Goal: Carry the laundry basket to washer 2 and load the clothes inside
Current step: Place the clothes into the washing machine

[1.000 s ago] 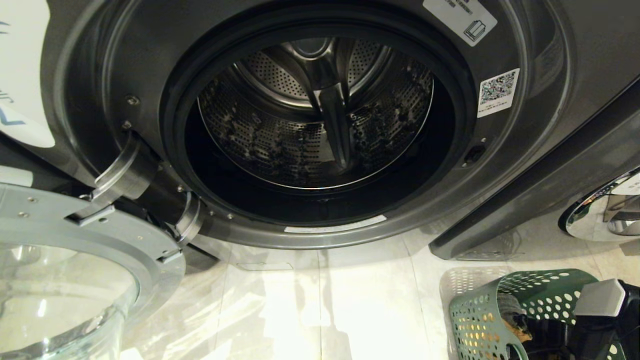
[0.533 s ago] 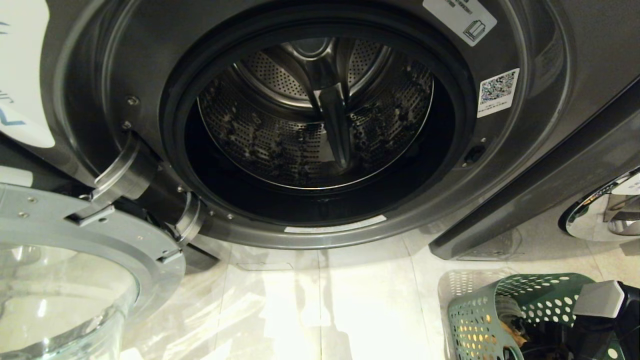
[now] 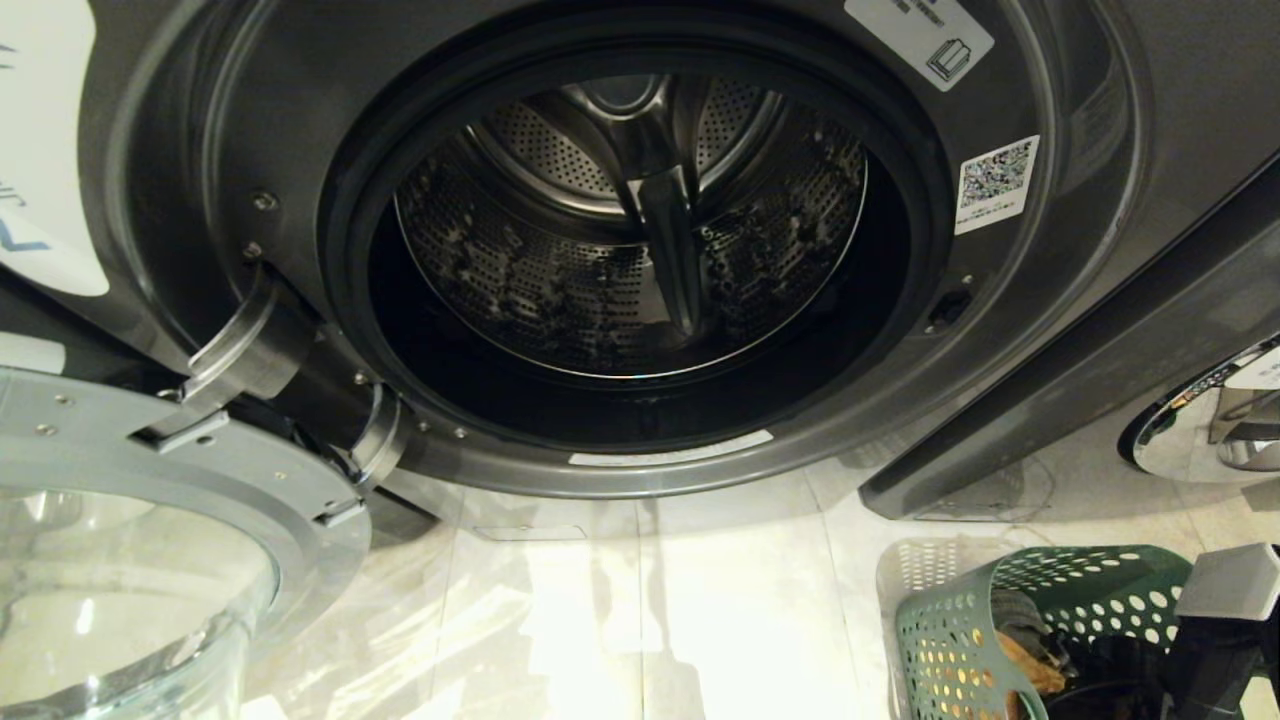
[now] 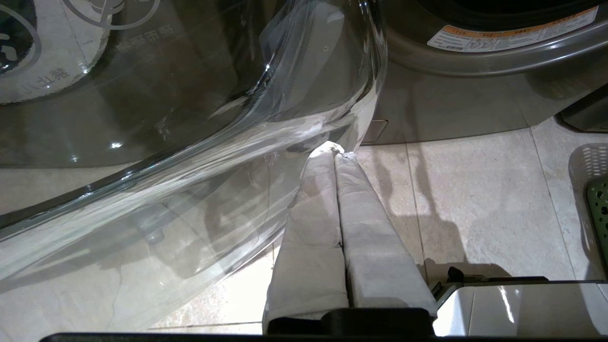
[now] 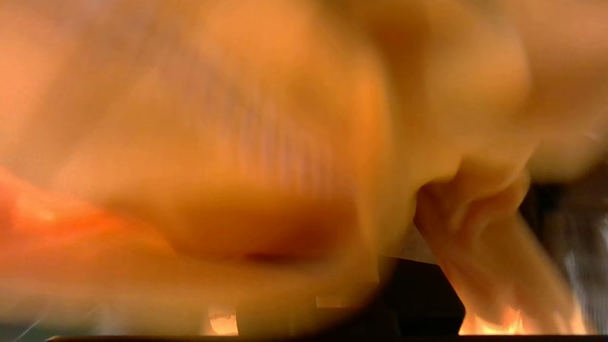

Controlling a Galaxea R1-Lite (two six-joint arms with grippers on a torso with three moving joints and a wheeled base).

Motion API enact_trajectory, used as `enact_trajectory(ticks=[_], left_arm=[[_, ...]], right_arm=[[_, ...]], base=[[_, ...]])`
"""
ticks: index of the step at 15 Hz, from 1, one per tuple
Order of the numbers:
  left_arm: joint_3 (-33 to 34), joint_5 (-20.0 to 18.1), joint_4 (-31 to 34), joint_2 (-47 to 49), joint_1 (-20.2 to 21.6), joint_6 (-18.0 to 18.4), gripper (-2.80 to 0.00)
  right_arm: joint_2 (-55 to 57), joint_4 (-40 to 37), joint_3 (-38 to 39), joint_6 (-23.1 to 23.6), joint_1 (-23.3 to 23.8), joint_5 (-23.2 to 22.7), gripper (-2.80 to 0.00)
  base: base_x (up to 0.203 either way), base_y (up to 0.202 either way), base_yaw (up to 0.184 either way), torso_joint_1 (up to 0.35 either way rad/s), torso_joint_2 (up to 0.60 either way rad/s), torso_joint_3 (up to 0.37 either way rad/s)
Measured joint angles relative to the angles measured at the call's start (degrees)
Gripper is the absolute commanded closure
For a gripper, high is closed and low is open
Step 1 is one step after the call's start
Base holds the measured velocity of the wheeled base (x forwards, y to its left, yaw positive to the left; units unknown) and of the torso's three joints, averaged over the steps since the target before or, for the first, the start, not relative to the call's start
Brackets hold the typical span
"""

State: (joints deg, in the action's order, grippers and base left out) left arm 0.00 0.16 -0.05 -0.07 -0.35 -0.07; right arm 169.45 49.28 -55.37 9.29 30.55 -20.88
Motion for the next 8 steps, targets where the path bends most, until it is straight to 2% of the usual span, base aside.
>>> enact_trajectory(ticks=[3, 8], left_arm=[[0.0, 0.0, 0.0, 0.0, 0.0, 0.0, 0.0], [0.0, 0.0, 0.0, 0.0, 0.0, 0.0, 0.0]], right_arm=[[-9.3, -3.1, 8.0, 0.2, 0.4, -0.1, 0.0], [-31.7, -7.0, 26.6, 0.1, 1.2, -0.2, 0.0]], base=[[0.0, 0.0, 0.0, 0.0, 0.0, 0.0], [0.0, 0.0, 0.0, 0.0, 0.0, 0.0]])
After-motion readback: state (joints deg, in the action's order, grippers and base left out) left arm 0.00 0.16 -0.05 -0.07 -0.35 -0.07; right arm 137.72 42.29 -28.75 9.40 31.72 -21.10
